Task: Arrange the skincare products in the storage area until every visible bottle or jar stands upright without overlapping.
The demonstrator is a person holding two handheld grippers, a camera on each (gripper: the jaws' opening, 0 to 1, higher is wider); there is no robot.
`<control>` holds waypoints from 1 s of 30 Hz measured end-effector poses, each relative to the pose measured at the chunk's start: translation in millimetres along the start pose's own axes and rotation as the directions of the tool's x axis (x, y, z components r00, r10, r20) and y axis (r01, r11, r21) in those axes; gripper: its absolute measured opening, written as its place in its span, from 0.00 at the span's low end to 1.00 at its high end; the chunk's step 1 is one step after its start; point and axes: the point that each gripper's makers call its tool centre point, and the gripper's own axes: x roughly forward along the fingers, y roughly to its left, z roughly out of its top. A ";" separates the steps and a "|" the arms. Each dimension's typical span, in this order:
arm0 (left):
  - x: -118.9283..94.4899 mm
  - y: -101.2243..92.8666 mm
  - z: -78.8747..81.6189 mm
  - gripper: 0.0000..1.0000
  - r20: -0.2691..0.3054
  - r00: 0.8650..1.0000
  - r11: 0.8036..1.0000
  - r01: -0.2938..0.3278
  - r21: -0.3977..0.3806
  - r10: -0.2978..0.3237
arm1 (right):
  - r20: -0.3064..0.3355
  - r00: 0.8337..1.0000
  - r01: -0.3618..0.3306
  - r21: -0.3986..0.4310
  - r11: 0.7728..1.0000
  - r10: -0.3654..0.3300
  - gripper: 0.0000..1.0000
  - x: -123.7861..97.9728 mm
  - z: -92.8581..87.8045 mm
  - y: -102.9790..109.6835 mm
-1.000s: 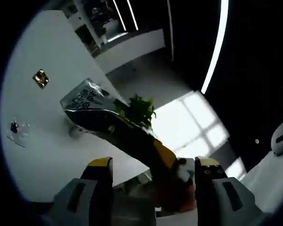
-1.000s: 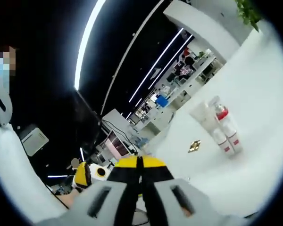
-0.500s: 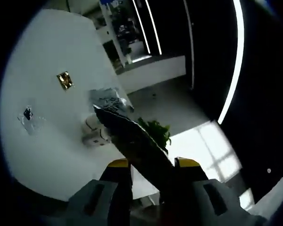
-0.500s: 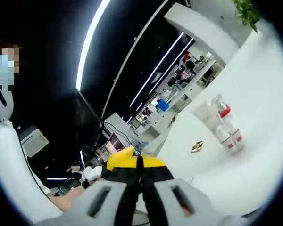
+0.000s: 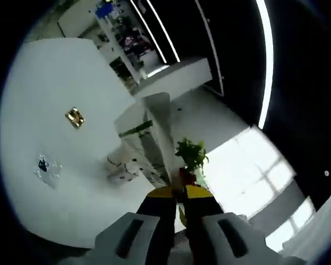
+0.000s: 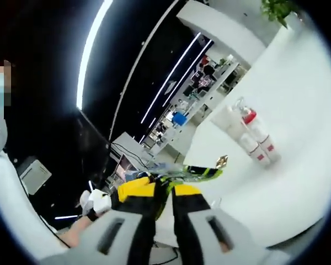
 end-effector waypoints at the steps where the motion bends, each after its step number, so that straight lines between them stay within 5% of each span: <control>1: -0.4 -3.4 2.7 0.00 -0.005 1.000 1.000 0.018 0.025 -0.017 | 0.008 1.000 -0.011 0.028 1.000 0.011 0.13 -0.1 0.8 1.2; 6: -3.2 -19.9 14.0 0.00 -0.097 0.992 0.971 0.096 0.218 -0.076 | 0.022 0.999 -0.040 0.078 0.996 0.039 0.22 -0.6 5.7 2.6; 11: -8.5 -34.4 24.2 0.00 -0.157 0.977 0.954 0.179 0.239 -0.144 | 0.064 0.996 -0.064 0.059 0.996 0.061 0.33 -3.7 23.5 2.5; 13: -13.1 -39.3 23.0 0.00 -0.215 0.963 0.933 0.219 0.285 -0.160 | 0.065 0.995 -0.082 0.056 0.995 0.079 0.38 -4.6 30.5 3.8; 16: -21.5 -47.1 11.4 0.00 -0.337 0.923 0.885 0.304 0.353 -0.182 | 0.078 0.990 -0.122 0.073 0.990 0.116 0.46 -4.8 38.7 6.4; 19: -28.0 -56.3 -2.4 0.00 -0.447 0.872 0.868 0.369 0.331 -0.200 | 0.095 0.981 -0.180 0.096 0.979 0.171 0.51 -2.4 44.5 14.6; 22: -32.0 -65.1 -9.7 0.00 -0.502 0.833 0.843 0.430 0.323 -0.233 | 0.060 0.960 -0.281 0.132 0.951 0.275 0.42 -0.7 39.5 32.6; 25: -38.2 -79.2 -17.3 0.00 -0.556 0.779 0.825 0.499 0.267 -0.291 | -0.031 0.934 -0.347 0.155 0.925 0.355 0.36 2.6 24.1 49.6; 28: -41.1 -80.4 -19.5 0.00 -0.588 0.751 0.814 0.523 0.252 -0.300 | -0.046 0.912 -0.395 0.178 0.902 0.408 0.35 2.0 22.0 59.2; 30: -42.7 -74.1 -19.8 0.00 -0.607 0.744 0.815 0.518 0.261 -0.279 | -0.046 0.900 -0.417 0.198 0.887 0.434 0.22 -0.1 23.3 64.0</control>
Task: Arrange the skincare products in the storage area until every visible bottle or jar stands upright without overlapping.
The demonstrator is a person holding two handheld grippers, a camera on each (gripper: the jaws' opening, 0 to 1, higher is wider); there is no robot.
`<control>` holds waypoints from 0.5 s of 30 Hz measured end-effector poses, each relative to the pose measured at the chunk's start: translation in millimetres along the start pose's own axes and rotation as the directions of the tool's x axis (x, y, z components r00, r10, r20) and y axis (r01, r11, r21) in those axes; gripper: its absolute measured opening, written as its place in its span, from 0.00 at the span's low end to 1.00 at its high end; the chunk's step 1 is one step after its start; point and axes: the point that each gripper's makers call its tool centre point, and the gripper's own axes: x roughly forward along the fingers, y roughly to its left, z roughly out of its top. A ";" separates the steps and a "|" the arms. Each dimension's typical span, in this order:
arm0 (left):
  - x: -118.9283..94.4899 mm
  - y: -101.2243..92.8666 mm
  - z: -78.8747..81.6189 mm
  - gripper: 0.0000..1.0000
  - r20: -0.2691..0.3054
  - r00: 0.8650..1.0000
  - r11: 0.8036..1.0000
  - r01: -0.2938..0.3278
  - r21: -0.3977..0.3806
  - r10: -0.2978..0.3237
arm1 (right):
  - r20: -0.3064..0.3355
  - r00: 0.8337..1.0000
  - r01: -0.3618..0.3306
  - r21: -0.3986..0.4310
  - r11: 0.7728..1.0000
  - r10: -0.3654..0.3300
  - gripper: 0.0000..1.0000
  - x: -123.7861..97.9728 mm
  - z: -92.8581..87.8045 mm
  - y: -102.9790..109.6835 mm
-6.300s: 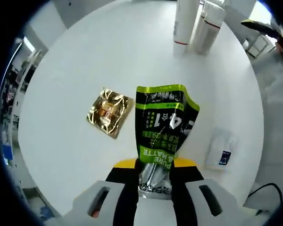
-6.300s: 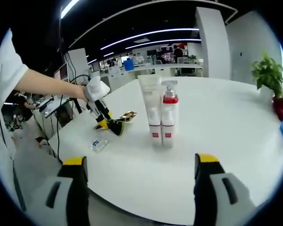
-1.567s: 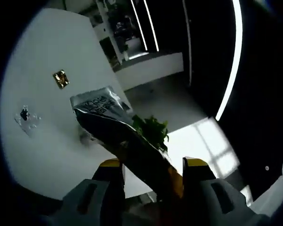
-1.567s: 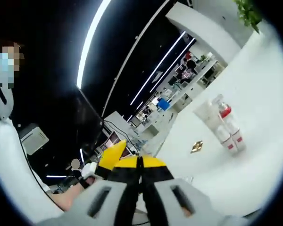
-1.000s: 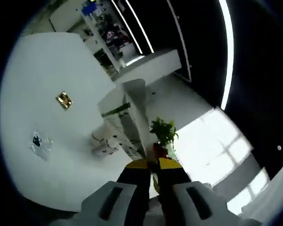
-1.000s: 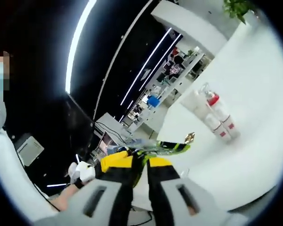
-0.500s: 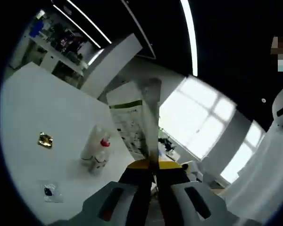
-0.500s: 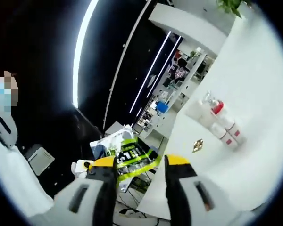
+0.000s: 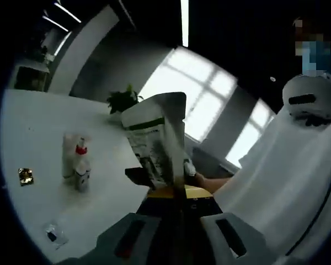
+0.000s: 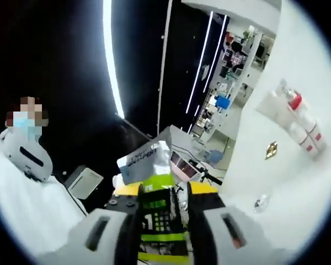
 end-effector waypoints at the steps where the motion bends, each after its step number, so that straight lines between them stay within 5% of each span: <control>1: -1.5 1.9 -0.9 0.00 -0.006 1.000 1.000 -0.001 -0.003 0.001 | 0.001 1.000 0.004 -0.003 1.000 -0.004 0.20 -0.3 0.4 -0.6; 3: -6.6 5.9 1.4 0.00 0.004 1.000 1.000 -0.004 -0.018 0.004 | 0.007 1.000 0.009 -0.002 1.000 -0.009 0.14 -3.2 3.7 -3.1; 6: -13.1 26.1 2.4 0.00 0.023 0.995 0.993 -0.092 -0.077 0.094 | 0.070 0.997 -0.038 0.034 0.999 0.036 0.03 -8.2 19.1 4.3; 9: -14.3 36.1 2.7 0.00 0.045 0.992 0.986 -0.110 -0.126 0.116 | 0.043 0.999 -0.027 0.013 1.000 0.027 0.01 -6.7 16.1 5.6; 11: -15.8 49.1 2.0 0.00 0.061 0.984 0.972 -0.157 -0.177 0.170 | 0.026 0.996 -0.081 0.075 0.994 0.080 0.01 -5.4 13.7 14.3; 15: -15.8 53.4 10.5 0.00 0.134 0.974 0.956 -0.147 -0.255 0.185 | 0.061 0.997 -0.056 0.044 0.997 0.053 0.01 -2.2 19.0 10.2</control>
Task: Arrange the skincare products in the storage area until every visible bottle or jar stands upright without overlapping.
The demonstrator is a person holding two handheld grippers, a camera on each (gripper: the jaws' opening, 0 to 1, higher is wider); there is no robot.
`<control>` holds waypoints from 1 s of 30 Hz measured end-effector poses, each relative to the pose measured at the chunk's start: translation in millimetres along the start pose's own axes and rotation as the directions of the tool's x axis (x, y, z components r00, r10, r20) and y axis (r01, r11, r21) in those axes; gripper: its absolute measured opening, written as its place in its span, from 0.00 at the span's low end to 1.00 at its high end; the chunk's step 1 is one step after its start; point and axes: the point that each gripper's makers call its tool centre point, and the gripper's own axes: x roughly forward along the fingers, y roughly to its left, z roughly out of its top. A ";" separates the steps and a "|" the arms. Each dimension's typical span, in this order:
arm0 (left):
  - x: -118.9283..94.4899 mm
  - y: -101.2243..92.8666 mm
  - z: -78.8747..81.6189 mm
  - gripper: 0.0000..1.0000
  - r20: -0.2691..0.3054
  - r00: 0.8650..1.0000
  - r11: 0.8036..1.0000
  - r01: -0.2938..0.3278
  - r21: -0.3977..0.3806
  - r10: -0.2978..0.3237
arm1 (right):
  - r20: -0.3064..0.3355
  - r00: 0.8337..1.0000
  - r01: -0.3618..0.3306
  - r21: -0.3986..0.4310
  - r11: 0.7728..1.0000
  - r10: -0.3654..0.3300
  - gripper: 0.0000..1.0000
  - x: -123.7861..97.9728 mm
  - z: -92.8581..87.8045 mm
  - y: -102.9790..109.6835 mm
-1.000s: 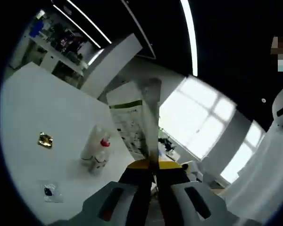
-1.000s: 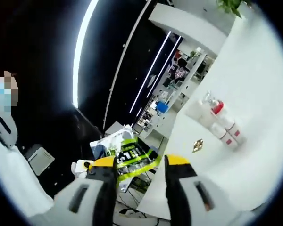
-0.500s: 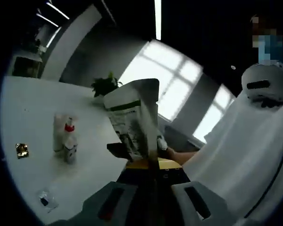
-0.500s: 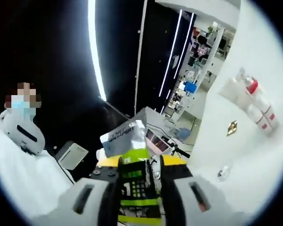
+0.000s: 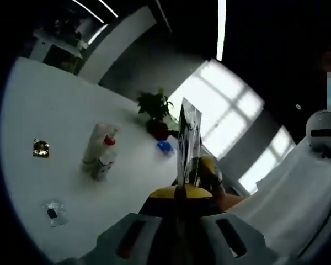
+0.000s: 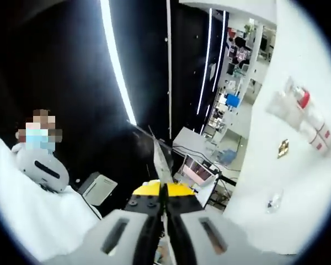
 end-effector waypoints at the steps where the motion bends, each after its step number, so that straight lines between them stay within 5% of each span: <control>1: -0.3 -0.2 0.2 0.00 0.004 1.000 1.000 0.003 0.019 -0.003 | 0.006 1.000 0.005 -0.001 1.000 -0.005 0.01 0.1 1.1 -1.1; 3: 1.2 -1.6 9.2 0.00 0.066 0.998 0.994 -0.009 0.106 0.002 | 0.042 0.998 0.050 -0.015 0.999 -0.049 0.01 0.2 7.4 -9.6; 6: 2.9 -5.5 15.0 0.02 0.122 0.992 0.993 -0.006 0.121 -0.009 | 0.078 0.995 0.069 0.004 0.998 -0.069 0.01 0.9 11.9 -12.6; 10: 6.2 -17.0 21.8 0.36 0.210 0.975 0.997 0.066 0.043 -0.073 | 0.128 0.986 0.102 0.015 0.995 -0.103 0.01 5.2 13.7 -13.1; 11: 5.5 -18.0 23.9 0.37 0.240 0.967 0.997 0.078 0.023 -0.082 | 0.137 0.985 0.103 0.021 0.994 -0.105 0.01 5.7 14.4 -12.9; 14: 2.1 -15.1 23.9 0.28 0.281 0.956 0.996 0.089 -0.003 -0.084 | 0.178 0.979 0.092 0.052 0.994 -0.100 0.01 7.5 18.2 -10.5; 24: 8.1 -4.9 1.2 0.27 0.238 0.970 0.997 0.059 -0.047 -0.046 | 0.241 0.965 0.080 0.111 0.991 -0.105 0.01 6.4 25.9 -12.8; 30: 9.1 -0.7 -0.4 0.03 0.259 0.966 0.996 0.046 -0.073 -0.026 | 0.242 0.955 0.153 0.096 0.984 -0.172 0.01 1.7 28.0 -26.1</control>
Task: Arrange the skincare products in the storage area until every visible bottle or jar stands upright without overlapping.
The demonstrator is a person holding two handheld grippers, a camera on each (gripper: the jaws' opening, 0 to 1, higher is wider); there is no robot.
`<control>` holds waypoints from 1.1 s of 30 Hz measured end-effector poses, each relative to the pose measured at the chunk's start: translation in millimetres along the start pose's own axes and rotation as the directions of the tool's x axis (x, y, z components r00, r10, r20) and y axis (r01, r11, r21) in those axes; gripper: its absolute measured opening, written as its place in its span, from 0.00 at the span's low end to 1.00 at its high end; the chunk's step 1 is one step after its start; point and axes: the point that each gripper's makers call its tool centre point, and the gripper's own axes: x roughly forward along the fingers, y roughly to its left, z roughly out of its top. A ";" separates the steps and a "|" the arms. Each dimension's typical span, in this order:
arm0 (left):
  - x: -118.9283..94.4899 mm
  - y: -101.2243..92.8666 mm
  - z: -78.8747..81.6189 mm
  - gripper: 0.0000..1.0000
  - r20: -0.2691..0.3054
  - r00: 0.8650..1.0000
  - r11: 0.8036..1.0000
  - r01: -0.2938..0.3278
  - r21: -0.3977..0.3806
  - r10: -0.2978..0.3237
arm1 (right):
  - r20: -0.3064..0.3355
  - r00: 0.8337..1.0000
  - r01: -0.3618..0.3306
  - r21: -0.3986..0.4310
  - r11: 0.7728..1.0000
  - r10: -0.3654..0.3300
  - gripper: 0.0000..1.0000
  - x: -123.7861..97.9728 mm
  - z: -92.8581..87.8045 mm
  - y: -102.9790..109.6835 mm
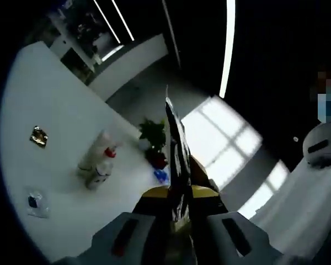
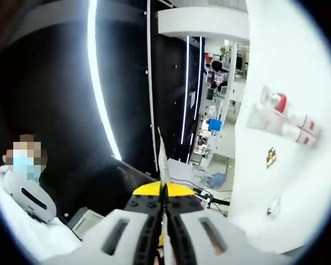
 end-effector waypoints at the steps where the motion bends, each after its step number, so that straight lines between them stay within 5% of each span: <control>1: 0.2 -0.1 0.6 0.00 0.004 1.000 1.000 -0.001 -0.010 0.001 | -0.011 1.000 0.026 -0.033 0.999 -0.027 0.01 -0.7 -0.2 -4.6; 6: 0.9 9.2 -4.8 0.00 -0.013 0.997 0.997 -0.077 -0.004 0.077 | -0.069 0.987 0.128 -0.195 0.972 -0.144 0.01 -3.5 -1.5 -25.0; 11: 2.8 -4.0 -1.0 0.00 0.020 1.000 0.998 -0.009 -0.065 0.010 | -0.092 0.992 0.061 -0.244 0.968 -0.085 0.06 1.2 4.4 -11.6; 16: 5.3 -2.1 -10.9 0.00 -0.046 0.999 0.999 -0.021 -0.048 0.019 | -0.082 0.993 0.060 -0.258 0.964 -0.084 0.15 5.4 20.8 -14.4; 24: 0.9 5.7 -18.8 0.00 -0.055 0.998 0.996 -0.044 -0.081 0.040 | -0.113 0.984 0.082 -0.385 0.919 -0.135 0.11 14.5 38.5 -21.3; 33: -4.3 13.8 -18.6 0.00 -0.044 0.997 0.990 -0.070 -0.120 0.065 | -0.143 0.971 0.098 -0.501 0.860 -0.194 0.01 20.5 33.7 -26.9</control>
